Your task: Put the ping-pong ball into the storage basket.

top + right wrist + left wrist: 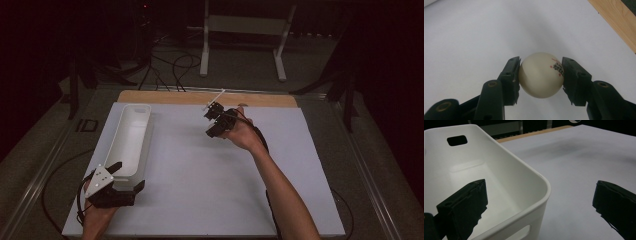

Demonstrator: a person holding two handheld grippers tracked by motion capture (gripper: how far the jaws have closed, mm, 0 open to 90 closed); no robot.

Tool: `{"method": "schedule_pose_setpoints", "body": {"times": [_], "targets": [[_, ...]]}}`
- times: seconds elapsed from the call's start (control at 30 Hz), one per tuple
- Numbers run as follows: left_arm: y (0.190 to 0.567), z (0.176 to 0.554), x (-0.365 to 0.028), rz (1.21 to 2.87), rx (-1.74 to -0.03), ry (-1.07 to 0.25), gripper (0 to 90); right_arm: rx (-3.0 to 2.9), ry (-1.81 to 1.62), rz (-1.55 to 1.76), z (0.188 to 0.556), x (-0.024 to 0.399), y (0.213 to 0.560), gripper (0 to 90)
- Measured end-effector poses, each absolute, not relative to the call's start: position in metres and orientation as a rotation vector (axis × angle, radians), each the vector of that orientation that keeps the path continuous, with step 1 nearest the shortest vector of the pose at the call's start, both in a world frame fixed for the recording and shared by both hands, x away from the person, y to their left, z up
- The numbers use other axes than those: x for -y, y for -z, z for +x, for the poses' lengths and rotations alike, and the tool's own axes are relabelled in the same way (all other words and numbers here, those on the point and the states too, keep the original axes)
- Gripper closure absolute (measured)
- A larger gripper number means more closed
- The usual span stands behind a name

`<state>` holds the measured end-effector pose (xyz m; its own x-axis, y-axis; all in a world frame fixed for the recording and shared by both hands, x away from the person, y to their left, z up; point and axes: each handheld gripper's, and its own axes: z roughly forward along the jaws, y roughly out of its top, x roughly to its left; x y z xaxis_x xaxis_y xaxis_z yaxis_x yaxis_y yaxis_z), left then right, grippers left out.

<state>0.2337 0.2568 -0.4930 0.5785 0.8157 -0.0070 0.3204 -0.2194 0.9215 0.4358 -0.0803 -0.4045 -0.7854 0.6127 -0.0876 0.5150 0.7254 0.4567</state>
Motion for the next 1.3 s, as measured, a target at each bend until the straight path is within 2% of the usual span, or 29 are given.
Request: {"method": "schedule_pose_setpoints", "body": {"times": [1.3], "targets": [[0.493, 0.234, -0.257, 1.794, -0.932, -0.610, 0.4, -2.688, -0.656, 0.823, 0.429, 0.061, 0.386, 49.9]]}}
